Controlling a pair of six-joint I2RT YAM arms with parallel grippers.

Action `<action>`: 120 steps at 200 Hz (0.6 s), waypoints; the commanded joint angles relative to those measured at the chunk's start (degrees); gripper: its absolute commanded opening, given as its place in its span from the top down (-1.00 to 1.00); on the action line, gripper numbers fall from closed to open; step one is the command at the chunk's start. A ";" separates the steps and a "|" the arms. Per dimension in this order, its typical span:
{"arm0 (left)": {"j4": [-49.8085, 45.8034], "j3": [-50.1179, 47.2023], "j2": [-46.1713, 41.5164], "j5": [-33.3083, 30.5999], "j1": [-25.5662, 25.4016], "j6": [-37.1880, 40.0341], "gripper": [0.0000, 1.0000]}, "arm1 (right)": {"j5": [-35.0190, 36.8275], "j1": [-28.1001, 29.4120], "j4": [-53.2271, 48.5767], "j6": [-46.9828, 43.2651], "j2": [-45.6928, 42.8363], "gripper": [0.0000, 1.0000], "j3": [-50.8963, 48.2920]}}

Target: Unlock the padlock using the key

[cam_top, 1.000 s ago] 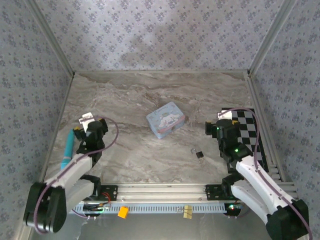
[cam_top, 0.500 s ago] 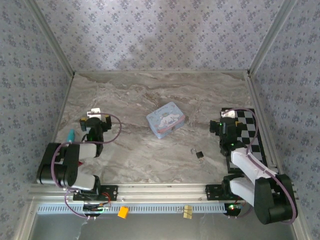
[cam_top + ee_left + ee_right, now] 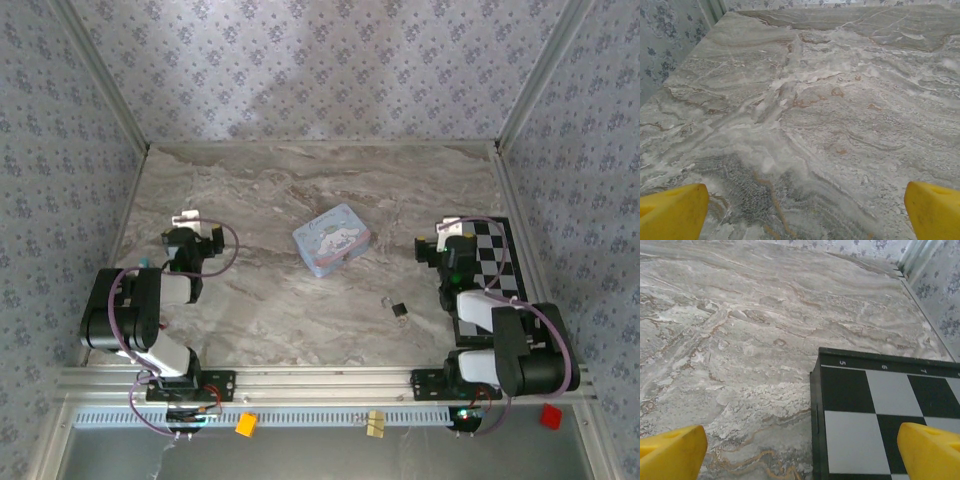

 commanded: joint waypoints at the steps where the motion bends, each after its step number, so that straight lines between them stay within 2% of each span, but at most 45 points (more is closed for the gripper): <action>1: 0.18 0.83 -0.35 1.42 0.27 -0.74 -1.00 | -8.94 -1.78 4.73 -1.25 0.52 -0.98 0.59; 30: 0.18 0.83 -0.35 1.41 0.33 -0.69 -1.00 | -10.88 -2.91 15.95 0.28 6.06 -0.98 -2.37; 46: 0.16 0.81 -0.34 1.43 0.33 -0.73 -1.00 | -10.96 -2.88 14.57 0.05 8.73 -0.98 -0.48; 64: 0.18 0.83 -0.36 1.39 0.27 -0.71 -1.00 | -4.27 -2.93 14.08 2.56 14.15 -0.98 3.20; 72: 0.18 0.83 -0.36 1.35 0.33 -0.72 -1.00 | -2.00 -3.38 10.75 4.63 13.67 -0.98 4.63; 79: 0.18 0.83 -0.29 1.36 0.26 -0.66 -1.00 | -3.02 -4.43 7.45 5.50 12.88 -0.98 5.52; 120: 0.18 0.83 -0.36 1.36 0.32 -0.70 -1.00 | -2.91 -4.65 8.52 5.56 13.06 -0.98 5.30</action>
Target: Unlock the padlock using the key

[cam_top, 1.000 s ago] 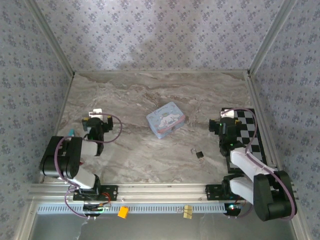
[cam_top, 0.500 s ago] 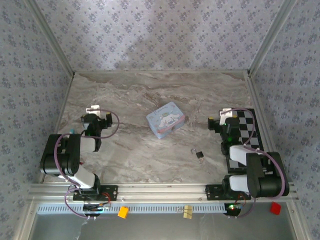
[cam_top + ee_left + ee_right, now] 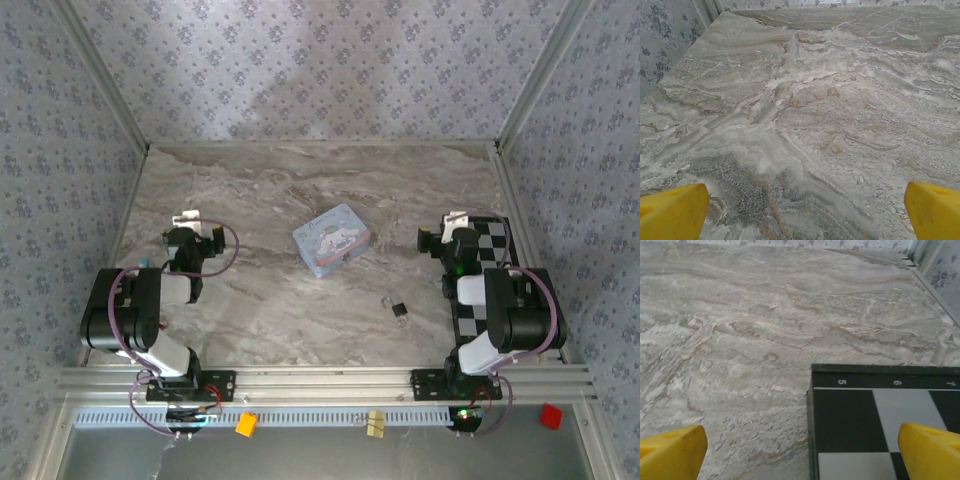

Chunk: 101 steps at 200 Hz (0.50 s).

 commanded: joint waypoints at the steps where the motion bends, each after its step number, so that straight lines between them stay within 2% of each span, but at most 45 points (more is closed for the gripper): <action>1: 0.18 0.83 -0.36 0.74 0.33 -0.72 -1.00 | 1.43 -0.15 -0.70 1.67 -0.39 -0.98 1.00; 76: 0.18 0.83 -0.36 0.77 0.29 -0.67 -1.00 | 1.56 -0.09 -0.65 1.62 -0.30 -0.98 0.99; 101: 0.18 0.82 -0.29 0.76 0.33 -0.74 -1.00 | -1.54 -0.85 -2.62 1.49 -0.45 -0.98 1.80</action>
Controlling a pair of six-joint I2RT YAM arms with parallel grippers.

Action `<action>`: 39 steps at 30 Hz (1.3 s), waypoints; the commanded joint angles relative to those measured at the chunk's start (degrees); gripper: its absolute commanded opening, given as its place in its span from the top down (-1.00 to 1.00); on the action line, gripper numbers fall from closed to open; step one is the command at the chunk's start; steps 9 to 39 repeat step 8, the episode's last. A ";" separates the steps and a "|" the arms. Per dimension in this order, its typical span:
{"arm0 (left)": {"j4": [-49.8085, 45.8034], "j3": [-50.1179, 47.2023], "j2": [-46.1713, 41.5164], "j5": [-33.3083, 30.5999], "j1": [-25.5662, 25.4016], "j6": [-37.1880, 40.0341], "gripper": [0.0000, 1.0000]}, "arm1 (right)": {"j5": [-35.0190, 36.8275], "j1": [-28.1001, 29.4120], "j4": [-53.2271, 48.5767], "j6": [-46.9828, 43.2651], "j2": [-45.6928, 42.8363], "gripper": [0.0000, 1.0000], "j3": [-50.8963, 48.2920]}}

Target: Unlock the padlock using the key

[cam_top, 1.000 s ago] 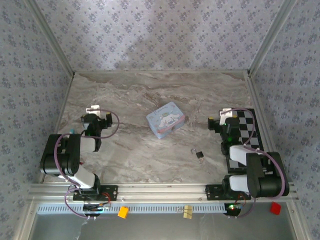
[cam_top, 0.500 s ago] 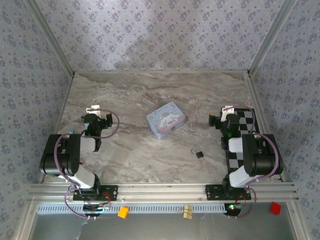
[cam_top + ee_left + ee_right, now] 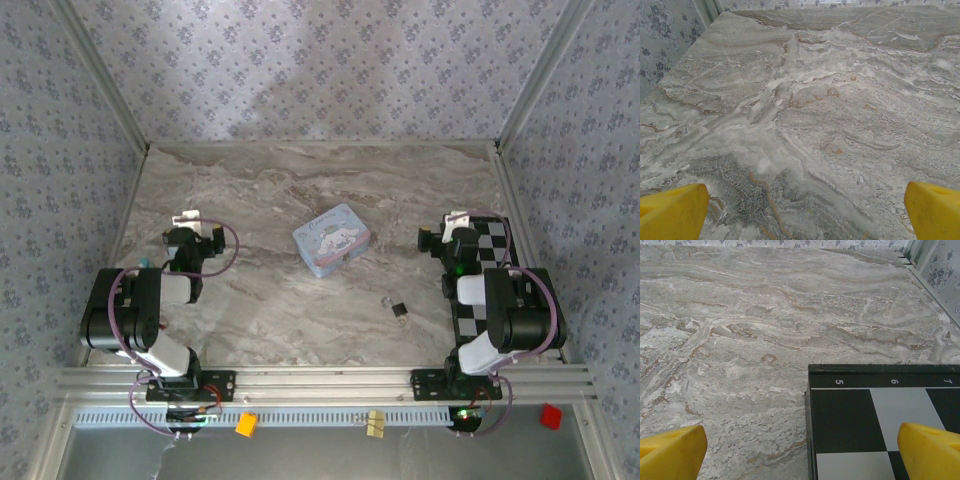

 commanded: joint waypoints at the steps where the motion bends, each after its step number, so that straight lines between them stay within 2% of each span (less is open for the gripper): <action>1: 0.18 0.83 -0.32 0.72 0.29 -0.72 -1.00 | -1.71 -0.74 -2.39 0.68 -0.46 -0.98 1.80; 39: 0.18 0.83 -0.33 0.80 0.29 -0.72 -1.00 | -1.23 -0.57 -1.47 0.63 -0.47 -0.98 1.40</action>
